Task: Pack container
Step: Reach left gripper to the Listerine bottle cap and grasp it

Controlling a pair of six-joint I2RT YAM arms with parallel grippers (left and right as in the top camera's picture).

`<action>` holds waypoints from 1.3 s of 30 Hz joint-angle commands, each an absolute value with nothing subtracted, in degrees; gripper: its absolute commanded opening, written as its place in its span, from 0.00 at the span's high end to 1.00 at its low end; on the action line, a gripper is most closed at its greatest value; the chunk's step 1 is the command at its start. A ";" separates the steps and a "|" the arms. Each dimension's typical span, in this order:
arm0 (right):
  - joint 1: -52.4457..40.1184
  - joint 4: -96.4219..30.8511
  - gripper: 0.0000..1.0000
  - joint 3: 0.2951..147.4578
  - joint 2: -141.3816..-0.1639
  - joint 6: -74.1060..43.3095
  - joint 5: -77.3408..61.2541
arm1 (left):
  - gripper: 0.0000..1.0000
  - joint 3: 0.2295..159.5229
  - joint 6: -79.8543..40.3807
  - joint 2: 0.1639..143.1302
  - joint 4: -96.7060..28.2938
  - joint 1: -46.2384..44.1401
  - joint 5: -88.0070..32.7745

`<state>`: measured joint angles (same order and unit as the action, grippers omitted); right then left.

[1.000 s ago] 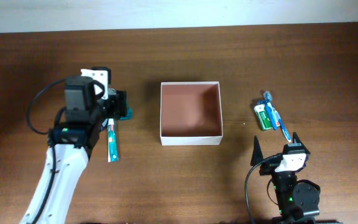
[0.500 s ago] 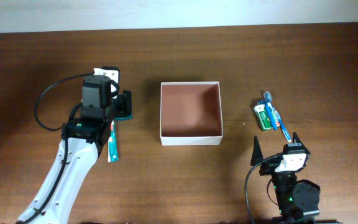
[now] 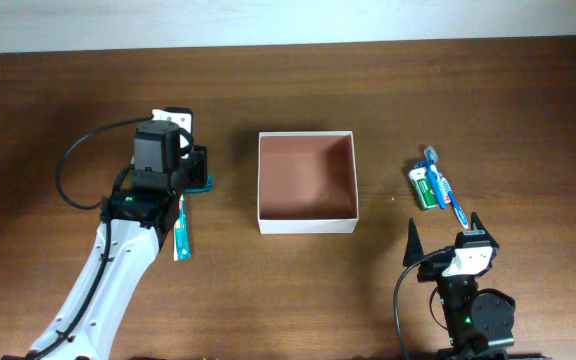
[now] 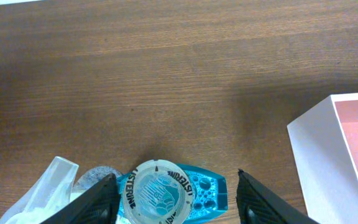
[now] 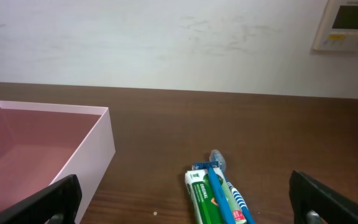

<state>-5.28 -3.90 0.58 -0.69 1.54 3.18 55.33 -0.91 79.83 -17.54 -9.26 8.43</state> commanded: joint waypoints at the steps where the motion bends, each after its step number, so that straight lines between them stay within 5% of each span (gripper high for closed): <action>1: -4.80 -4.34 0.01 0.32 -0.32 1.50 3.49 | 0.29 56.10 -0.40 80.49 -17.52 -9.32 9.06; 7: -4.80 -4.34 0.01 0.32 -0.32 1.50 3.49 | 0.01 56.10 -0.40 82.96 -17.52 -9.32 9.08; 16: -4.80 -4.34 0.01 0.32 -0.32 1.50 3.49 | 0.01 56.10 -0.40 84.53 -16.05 -9.21 9.08; 25: -4.80 -4.34 0.01 0.32 -0.32 1.50 3.49 | 0.35 56.10 -0.40 84.53 -13.89 -9.21 9.08; 32: -4.80 -4.34 0.01 0.32 -0.32 1.50 3.49 | 0.37 56.10 -0.38 84.53 -13.43 -9.21 9.63; 39: -4.80 -4.34 0.01 0.32 -0.32 1.50 3.49 | 0.56 56.10 -0.40 84.53 -13.45 -9.21 11.44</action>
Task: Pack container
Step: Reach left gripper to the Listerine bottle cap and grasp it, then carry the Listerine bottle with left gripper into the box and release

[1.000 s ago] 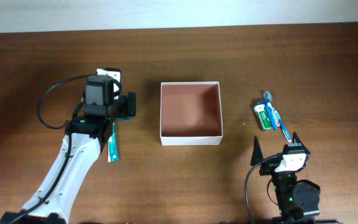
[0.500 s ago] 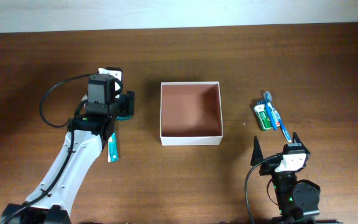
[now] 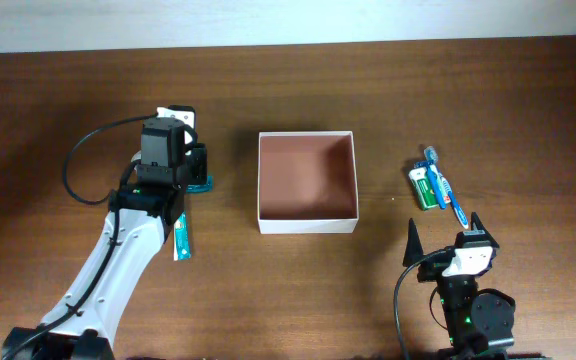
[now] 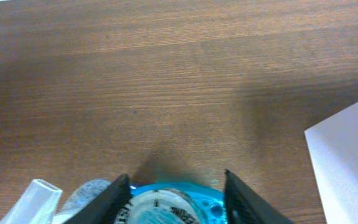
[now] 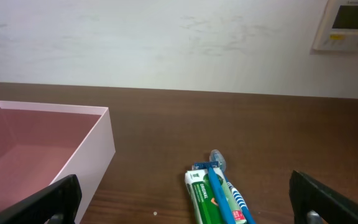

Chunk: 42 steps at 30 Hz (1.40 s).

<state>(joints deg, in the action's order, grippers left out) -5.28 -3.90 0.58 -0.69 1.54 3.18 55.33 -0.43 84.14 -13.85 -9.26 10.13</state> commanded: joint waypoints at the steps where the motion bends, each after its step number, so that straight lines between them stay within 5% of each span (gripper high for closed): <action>1: -4.80 -4.34 0.01 0.32 -0.32 1.50 3.49 | 0.60 56.10 -0.40 84.53 -13.41 -9.21 11.44; 10: -4.80 -4.34 0.01 0.32 -0.32 1.50 3.49 | 0.72 56.12 -0.40 83.55 -8.97 -9.21 11.42; 42: -4.80 -4.34 0.01 0.32 -0.32 1.50 3.49 | 0.81 73.36 -17.19 74.65 -15.00 -16.67 -1.91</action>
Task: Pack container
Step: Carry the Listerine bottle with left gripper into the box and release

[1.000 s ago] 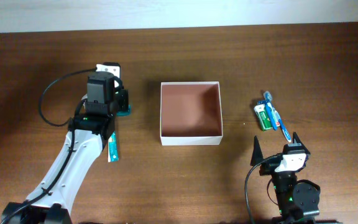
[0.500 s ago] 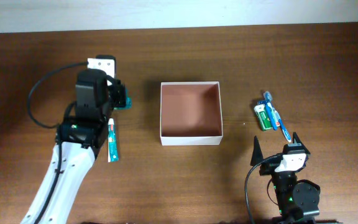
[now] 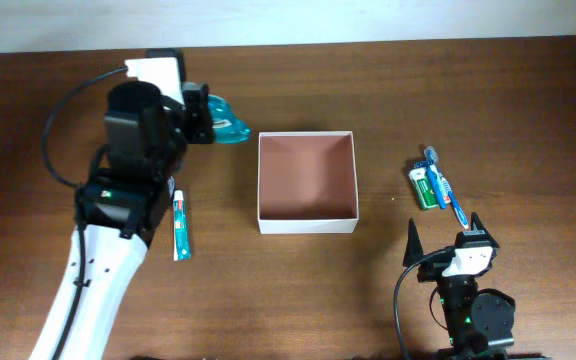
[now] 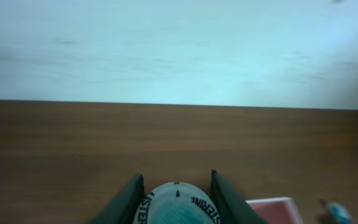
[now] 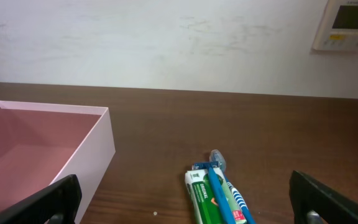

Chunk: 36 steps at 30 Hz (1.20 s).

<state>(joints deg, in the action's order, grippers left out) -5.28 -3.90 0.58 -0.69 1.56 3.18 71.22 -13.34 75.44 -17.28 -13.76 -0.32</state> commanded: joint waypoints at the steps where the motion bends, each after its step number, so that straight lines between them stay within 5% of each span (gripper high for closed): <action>1: -4.80 -4.34 0.01 0.32 -0.32 1.50 3.49 | 0.81 73.36 -17.28 75.07 -14.28 -17.76 -1.52; 15: -4.80 -4.34 0.01 0.32 -0.32 1.50 3.49 | 0.81 74.98 -20.12 86.15 -8.82 -29.82 9.39; 36: -4.80 -4.34 0.01 0.32 -0.32 1.50 3.49 | 0.81 76.23 -17.37 98.04 -8.47 -30.65 16.14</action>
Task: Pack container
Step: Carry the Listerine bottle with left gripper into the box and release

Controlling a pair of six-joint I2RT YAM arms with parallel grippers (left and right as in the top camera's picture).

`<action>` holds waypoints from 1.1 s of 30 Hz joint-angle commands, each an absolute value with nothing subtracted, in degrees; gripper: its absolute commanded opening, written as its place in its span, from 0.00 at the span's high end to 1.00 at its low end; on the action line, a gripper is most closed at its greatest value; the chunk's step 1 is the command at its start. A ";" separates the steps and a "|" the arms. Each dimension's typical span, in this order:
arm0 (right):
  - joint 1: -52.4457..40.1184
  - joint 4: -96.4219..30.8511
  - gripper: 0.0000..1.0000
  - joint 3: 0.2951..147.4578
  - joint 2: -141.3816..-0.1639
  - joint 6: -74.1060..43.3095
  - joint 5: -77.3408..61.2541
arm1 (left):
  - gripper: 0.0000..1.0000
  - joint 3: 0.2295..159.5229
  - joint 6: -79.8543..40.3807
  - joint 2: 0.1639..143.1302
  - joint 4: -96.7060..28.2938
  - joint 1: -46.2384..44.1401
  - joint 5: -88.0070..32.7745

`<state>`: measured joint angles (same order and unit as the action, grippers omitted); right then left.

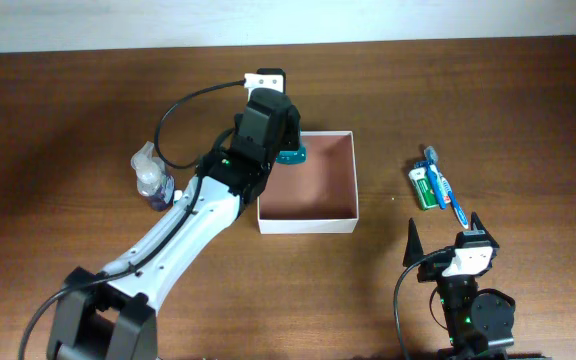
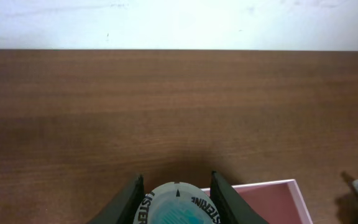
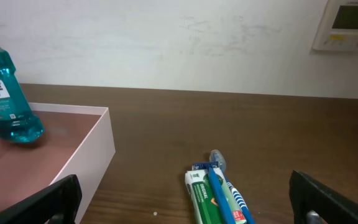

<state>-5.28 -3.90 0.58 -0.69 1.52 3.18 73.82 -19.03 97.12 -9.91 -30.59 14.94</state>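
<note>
My left gripper is shut on the teal Listerine mouthwash bottle, gripping it near the round cap between both fingers. The bottle stands upright, low at the far left corner of the white box with a pink inside; whether it touches the floor cannot be told. My right gripper stands open near the front edge, empty, just in front of a green toothpaste tube, a blue toothbrush and a razor lying together.
A small purple bottle with a clear spray cap stands on the wooden table left of the box, beside my left arm. The box rim lies just right of the held bottle.
The left gripper, holding the mouthwash bottle, has gone from left of the box's far corner to inside that corner. The purple spray bottle is now uncovered. The right arm has not moved.
My left gripper was open around the mouthwash bottle lying at the left of the table, then lower around it. Then it was shut on the bottle and held it raised left of the box. Now the bottle is at the box's far left corner.
</note>
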 commanded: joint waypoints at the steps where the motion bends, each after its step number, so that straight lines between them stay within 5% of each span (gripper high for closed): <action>1: -4.80 -4.34 0.02 0.32 -0.32 1.50 3.49 | 0.81 76.23 -16.34 98.37 -8.03 -30.65 16.14; 33: -4.80 -4.34 0.01 0.32 -0.32 1.50 3.49 | 0.81 76.23 -13.17 104.16 -4.29 -30.65 21.96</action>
